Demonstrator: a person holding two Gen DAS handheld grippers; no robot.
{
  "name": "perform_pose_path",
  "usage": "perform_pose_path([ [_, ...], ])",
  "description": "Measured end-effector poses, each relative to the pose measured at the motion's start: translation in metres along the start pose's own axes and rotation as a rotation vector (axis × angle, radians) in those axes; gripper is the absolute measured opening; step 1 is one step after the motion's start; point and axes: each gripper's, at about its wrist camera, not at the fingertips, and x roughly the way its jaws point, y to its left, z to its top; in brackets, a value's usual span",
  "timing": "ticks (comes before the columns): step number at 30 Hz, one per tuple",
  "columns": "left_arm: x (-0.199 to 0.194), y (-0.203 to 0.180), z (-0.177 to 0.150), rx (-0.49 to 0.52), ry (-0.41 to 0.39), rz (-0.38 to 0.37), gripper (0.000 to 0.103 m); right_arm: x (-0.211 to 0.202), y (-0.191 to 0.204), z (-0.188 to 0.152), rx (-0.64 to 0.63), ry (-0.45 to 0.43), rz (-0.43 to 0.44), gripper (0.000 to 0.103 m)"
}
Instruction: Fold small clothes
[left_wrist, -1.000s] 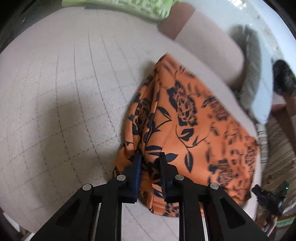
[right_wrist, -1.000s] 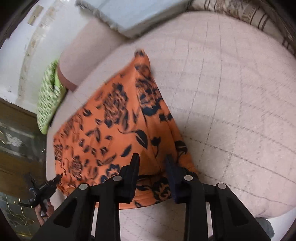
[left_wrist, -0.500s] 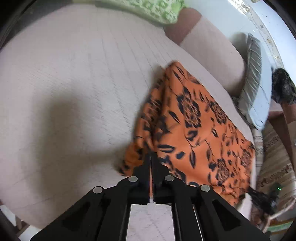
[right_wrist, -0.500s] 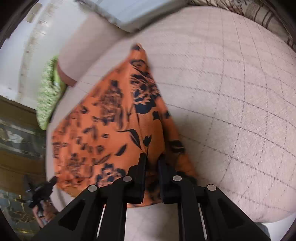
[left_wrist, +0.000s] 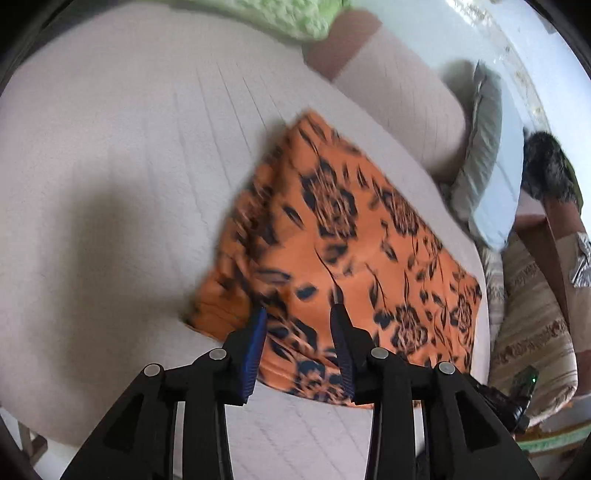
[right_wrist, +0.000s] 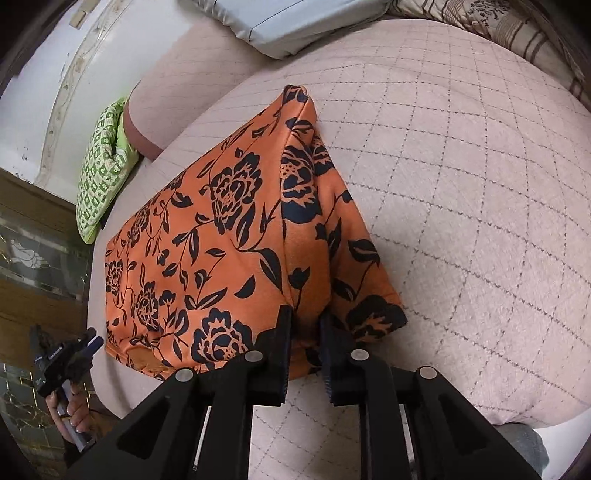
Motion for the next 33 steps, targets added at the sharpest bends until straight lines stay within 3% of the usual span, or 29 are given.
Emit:
perform_pose_path([
  [5, 0.023, -0.002, -0.004, -0.083, 0.033, 0.048, 0.034, 0.003, -0.005, 0.002, 0.006, 0.008, -0.004, 0.02],
  [8, 0.041, 0.006, 0.009, -0.118, 0.058, 0.106, 0.032, 0.009, -0.004, 0.002, 0.005, 0.016, -0.013, 0.02],
  [10, 0.039, 0.014, 0.017, -0.176, 0.034, 0.075, 0.032, 0.007, -0.004, 0.002, 0.009, 0.01, -0.01, 0.02],
  [13, 0.037, 0.017, 0.026, -0.18, -0.013, 0.088, 0.03, 0.009, -0.008, 0.005, 0.024, 0.01, -0.004, 0.023],
  [14, 0.039, 0.019, 0.028, -0.189, -0.006, 0.079, 0.016, 0.01, -0.009, 0.006, 0.034, 0.011, 0.004, 0.023],
  [18, 0.013, 0.014, 0.023, -0.134, -0.062, 0.043, 0.01, 0.008, -0.008, 0.011, 0.037, 0.025, 0.017, 0.012],
  [20, -0.008, 0.011, 0.016, -0.1, -0.102, 0.011, 0.01, -0.009, -0.001, 0.009, 0.022, -0.005, 0.02, 0.01],
  [22, -0.02, 0.015, 0.01, -0.086, -0.128, 0.036, 0.01, -0.019, 0.005, 0.006, -0.01, -0.022, -0.016, 0.01],
  [26, 0.021, 0.028, 0.01, -0.069, -0.049, 0.147, 0.013, 0.009, 0.002, 0.002, -0.036, 0.022, -0.108, 0.01],
  [28, 0.022, 0.034, 0.007, -0.104, -0.06, 0.123, 0.016, 0.014, 0.002, 0.002, -0.037, 0.015, -0.114, 0.011],
  [30, 0.007, 0.034, 0.006, -0.116, -0.057, 0.089, 0.02, 0.0, 0.011, 0.0, -0.039, -0.005, -0.103, 0.019],
  [31, -0.004, 0.036, 0.004, -0.119, -0.077, 0.087, 0.021, -0.008, 0.017, -0.001, -0.054, -0.019, -0.111, 0.022],
  [33, -0.029, 0.043, -0.001, -0.115, -0.148, 0.11, 0.031, -0.026, 0.035, -0.006, -0.12, -0.062, -0.124, 0.036],
])
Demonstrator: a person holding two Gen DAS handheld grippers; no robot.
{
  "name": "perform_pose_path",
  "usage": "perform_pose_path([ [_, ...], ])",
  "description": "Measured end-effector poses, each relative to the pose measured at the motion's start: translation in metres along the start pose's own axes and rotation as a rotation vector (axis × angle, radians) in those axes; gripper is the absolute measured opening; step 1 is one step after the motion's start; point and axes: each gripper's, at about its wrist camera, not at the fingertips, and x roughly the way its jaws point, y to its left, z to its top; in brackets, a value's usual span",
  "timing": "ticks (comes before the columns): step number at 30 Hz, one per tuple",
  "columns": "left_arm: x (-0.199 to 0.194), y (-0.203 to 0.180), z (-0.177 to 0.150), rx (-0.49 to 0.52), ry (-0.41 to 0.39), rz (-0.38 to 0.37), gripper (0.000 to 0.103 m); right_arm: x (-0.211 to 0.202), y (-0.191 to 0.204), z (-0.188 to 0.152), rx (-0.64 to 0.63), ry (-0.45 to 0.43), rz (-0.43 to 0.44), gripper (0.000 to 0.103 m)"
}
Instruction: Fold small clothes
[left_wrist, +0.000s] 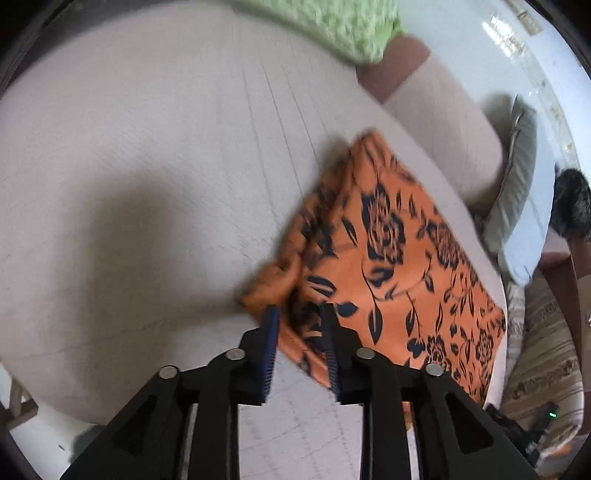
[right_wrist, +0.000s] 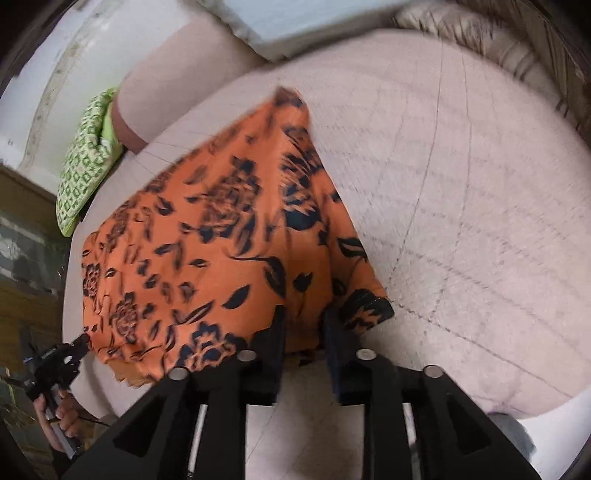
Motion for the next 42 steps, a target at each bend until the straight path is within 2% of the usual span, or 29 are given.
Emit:
perform_pose_path([
  [1, -0.008, 0.004, -0.003, -0.003, -0.019, 0.006, 0.037, -0.01, 0.01, 0.0, -0.031, -0.022, 0.005, 0.04],
  [2, -0.016, 0.012, -0.002, -0.027, -0.042, 0.01, 0.047, -0.018, 0.021, 0.0, -0.055, -0.04, 0.022, 0.047],
  [4, -0.02, 0.021, -0.001, -0.071, -0.056, 0.006, 0.049, -0.028, 0.046, 0.003, -0.1, -0.055, 0.092, 0.054],
  [6, -0.015, 0.025, 0.0, -0.103, -0.038, 0.006, 0.049, -0.03, 0.073, 0.007, -0.147, -0.048, 0.16, 0.062],
  [9, 0.004, 0.018, 0.0, -0.114, -0.017, -0.032, 0.05, -0.017, 0.118, 0.017, -0.2, 0.004, 0.274, 0.063],
  [13, 0.031, 0.01, -0.002, -0.051, -0.049, -0.051, 0.059, 0.018, 0.186, 0.026, -0.251, 0.125, 0.379, 0.063],
  [15, 0.041, 0.01, -0.009, -0.015, -0.111, -0.058, 0.059, 0.036, 0.213, 0.033, -0.277, 0.174, 0.386, 0.063],
  [18, 0.048, 0.004, -0.011, 0.004, -0.113, -0.061, 0.059, 0.067, 0.257, 0.042, -0.306, 0.253, 0.385, 0.063],
  [22, 0.052, 0.008, -0.008, -0.011, -0.101, -0.11, 0.057, 0.112, 0.308, 0.054, -0.381, 0.334, 0.318, 0.062],
  [24, 0.051, 0.011, -0.006, -0.027, -0.098, -0.167, 0.056, 0.134, 0.33, 0.059, -0.4, 0.373, 0.284, 0.063],
  [26, 0.056, 0.013, -0.006, -0.02, -0.08, -0.169, 0.056, 0.156, 0.347, 0.064, -0.387, 0.419, 0.278, 0.063],
  [28, 0.06, 0.01, -0.006, 0.008, -0.076, -0.156, 0.044, 0.178, 0.366, 0.064, -0.391, 0.482, 0.277, 0.063],
  [29, 0.061, 0.009, -0.006, 0.018, -0.067, -0.167, 0.023, 0.187, 0.374, 0.062, -0.398, 0.5, 0.264, 0.063],
  [30, 0.065, 0.007, -0.006, 0.028, -0.047, -0.172, 0.018, 0.195, 0.381, 0.061, -0.406, 0.517, 0.245, 0.063],
  [32, 0.063, 0.006, -0.008, 0.046, -0.074, -0.141, 0.015, 0.214, 0.398, 0.056, -0.424, 0.553, 0.189, 0.063],
  [35, 0.051, 0.003, -0.009, 0.074, -0.129, -0.168, 0.013, 0.233, 0.419, 0.044, -0.477, 0.57, 0.071, 0.063],
  [39, 0.031, -0.016, -0.022, 0.192, -0.215, -0.219, 0.01, 0.238, 0.437, 0.027, -0.591, 0.554, -0.059, 0.062],
  [40, 0.03, -0.021, -0.025, 0.219, -0.228, -0.208, 0.01, 0.236, 0.439, 0.022, -0.626, 0.537, -0.092, 0.06],
  [41, 0.03, -0.022, -0.027, 0.231, -0.23, -0.202, 0.01, 0.234, 0.44, 0.018, -0.66, 0.52, -0.125, 0.048],
  [42, 0.031, -0.022, -0.028, 0.236, -0.23, -0.202, 0.01, 0.231, 0.439, 0.016, -0.691, 0.495, -0.164, 0.026],
])
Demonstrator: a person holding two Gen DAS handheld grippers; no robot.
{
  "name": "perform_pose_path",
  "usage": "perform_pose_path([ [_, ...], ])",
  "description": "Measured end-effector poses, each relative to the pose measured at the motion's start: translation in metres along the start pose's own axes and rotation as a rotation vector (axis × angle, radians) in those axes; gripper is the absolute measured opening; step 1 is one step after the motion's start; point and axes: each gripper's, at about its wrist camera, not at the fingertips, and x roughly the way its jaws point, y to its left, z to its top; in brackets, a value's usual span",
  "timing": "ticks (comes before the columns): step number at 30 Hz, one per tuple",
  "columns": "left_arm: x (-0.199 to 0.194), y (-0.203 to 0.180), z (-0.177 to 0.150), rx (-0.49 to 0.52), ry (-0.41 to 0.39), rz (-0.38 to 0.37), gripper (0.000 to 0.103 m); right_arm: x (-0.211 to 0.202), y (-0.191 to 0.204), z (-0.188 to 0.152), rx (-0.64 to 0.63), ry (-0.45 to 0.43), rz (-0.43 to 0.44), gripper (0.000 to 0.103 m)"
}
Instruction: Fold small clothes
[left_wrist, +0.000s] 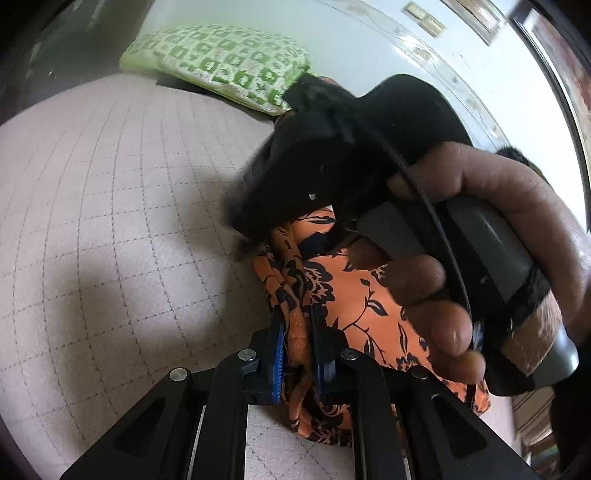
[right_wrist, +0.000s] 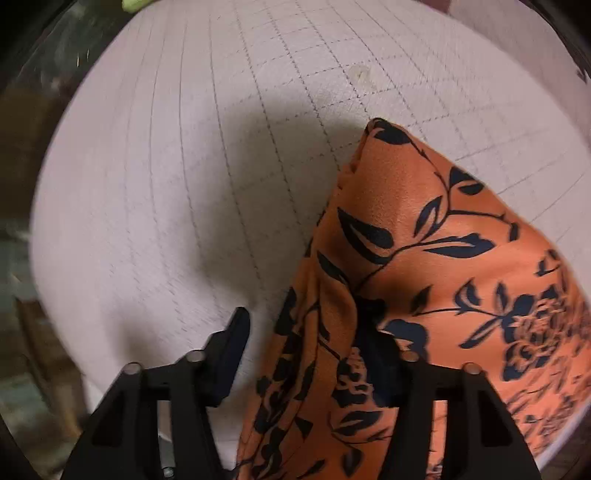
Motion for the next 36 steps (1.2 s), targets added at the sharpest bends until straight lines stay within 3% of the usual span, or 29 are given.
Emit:
perform_pose_path([
  [3, -0.004, 0.0, 0.002, -0.011, -0.012, -0.043, 0.01, -0.013, -0.021, -0.015, 0.056, -0.031, 0.077, 0.017],
  [10, -0.054, -0.047, 0.008, 0.073, -0.046, -0.061, 0.01, -0.089, -0.077, -0.072, 0.114, -0.218, 0.341, 0.015],
  [16, -0.086, -0.148, 0.004, 0.288, -0.054, -0.099, 0.01, -0.155, -0.175, -0.15, 0.188, -0.456, 0.567, 0.014],
  [21, -0.07, -0.24, -0.018, 0.498, 0.001, -0.137, 0.01, -0.173, -0.281, -0.207, 0.29, -0.574, 0.662, 0.014],
  [26, -0.021, -0.309, -0.057, 0.667, 0.105, -0.16, 0.01, -0.143, -0.387, -0.256, 0.441, -0.608, 0.765, 0.014],
  [29, 0.019, -0.331, -0.071, 0.734, 0.184, -0.139, 0.01, -0.11, -0.423, -0.269, 0.502, -0.596, 0.791, 0.014],
  [36, 0.103, -0.321, -0.102, 0.757, 0.336, -0.074, 0.014, -0.007, -0.477, -0.277, 0.65, -0.494, 0.855, 0.015],
])
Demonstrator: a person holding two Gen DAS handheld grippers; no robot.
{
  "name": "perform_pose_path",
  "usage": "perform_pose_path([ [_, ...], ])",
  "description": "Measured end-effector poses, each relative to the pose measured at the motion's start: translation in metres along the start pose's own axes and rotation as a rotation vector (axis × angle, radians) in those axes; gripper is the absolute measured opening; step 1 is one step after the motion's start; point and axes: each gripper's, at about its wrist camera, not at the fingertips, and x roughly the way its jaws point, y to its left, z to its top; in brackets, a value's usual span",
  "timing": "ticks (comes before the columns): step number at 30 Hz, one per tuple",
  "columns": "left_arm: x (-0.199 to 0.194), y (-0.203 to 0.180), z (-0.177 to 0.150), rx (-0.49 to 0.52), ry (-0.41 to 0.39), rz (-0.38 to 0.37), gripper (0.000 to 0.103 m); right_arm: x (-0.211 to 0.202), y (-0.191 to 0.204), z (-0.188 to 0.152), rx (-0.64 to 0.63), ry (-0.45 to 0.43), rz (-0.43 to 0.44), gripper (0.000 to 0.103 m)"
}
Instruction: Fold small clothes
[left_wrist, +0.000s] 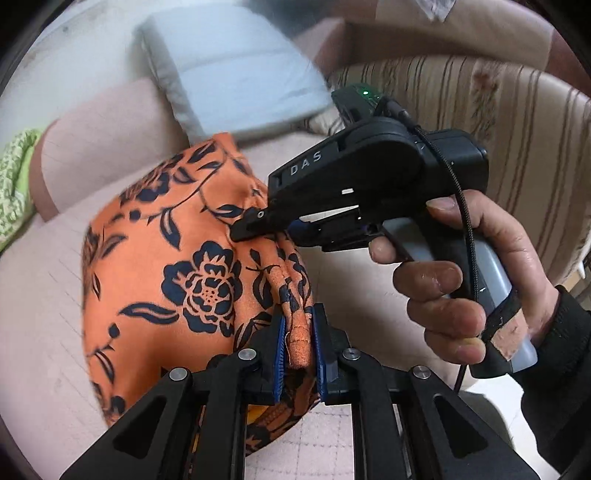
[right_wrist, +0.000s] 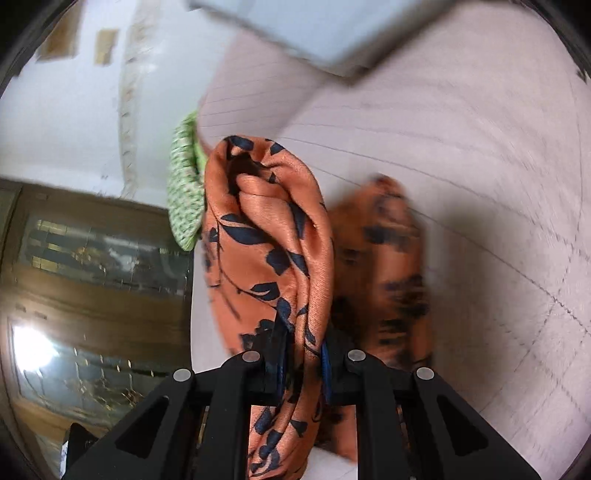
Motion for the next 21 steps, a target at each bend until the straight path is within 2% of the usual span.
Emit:
perform_pose_path([
  [2, 0.013, 0.01, -0.004, -0.035, 0.049, -0.035, 0.017, 0.009, -0.018, -0.002, 0.047, -0.006, -0.003, 0.02],
  [3, 0.011, 0.015, -0.009, -0.057, 0.073, -0.075, 0.017, 0.011, -0.02, -0.004, 0.067, -0.023, -0.002, 0.021],
  [5, -0.002, 0.025, -0.01, -0.072, 0.059, -0.123, 0.019, 0.002, -0.019, -0.014, 0.088, -0.072, 0.011, 0.027],
  [7, -0.03, 0.036, -0.018, -0.087, 0.009, -0.171, 0.029, -0.021, -0.004, -0.035, 0.048, -0.151, -0.058, 0.042],
  [8, -0.051, 0.04, -0.03, -0.104, -0.027, -0.172, 0.04, -0.033, 0.007, -0.047, 0.022, -0.193, -0.088, 0.05],
  [9, -0.069, 0.057, -0.04, -0.134, -0.063, -0.142, 0.051, -0.038, 0.012, -0.056, 0.005, -0.215, -0.101, 0.055],
  [11, -0.087, 0.08, -0.052, -0.187, -0.087, -0.103, 0.053, -0.058, 0.026, -0.087, -0.033, -0.27, -0.152, 0.057],
  [13, -0.095, 0.115, -0.07, -0.289, -0.079, -0.09, 0.054, -0.065, 0.032, -0.112, -0.055, -0.282, -0.177, 0.06],
  [15, -0.093, 0.147, -0.085, -0.415, -0.053, -0.079, 0.055, -0.063, 0.026, -0.129, -0.055, -0.256, -0.217, 0.06],
  [17, -0.08, 0.163, -0.09, -0.498, -0.009, -0.072, 0.055, -0.047, 0.023, -0.139, -0.05, -0.201, -0.228, 0.059],
  [19, -0.059, 0.18, -0.089, -0.563, 0.055, -0.013, 0.055, -0.035, 0.018, -0.143, -0.037, -0.187, -0.306, 0.054],
  [20, -0.051, 0.185, -0.091, -0.587, 0.079, -0.012, 0.054, -0.032, 0.017, -0.144, -0.03, -0.183, -0.338, 0.032],
  [21, -0.045, 0.188, -0.094, -0.602, 0.099, -0.03, 0.054, -0.032, 0.018, -0.145, -0.018, -0.18, -0.38, 0.018],
])
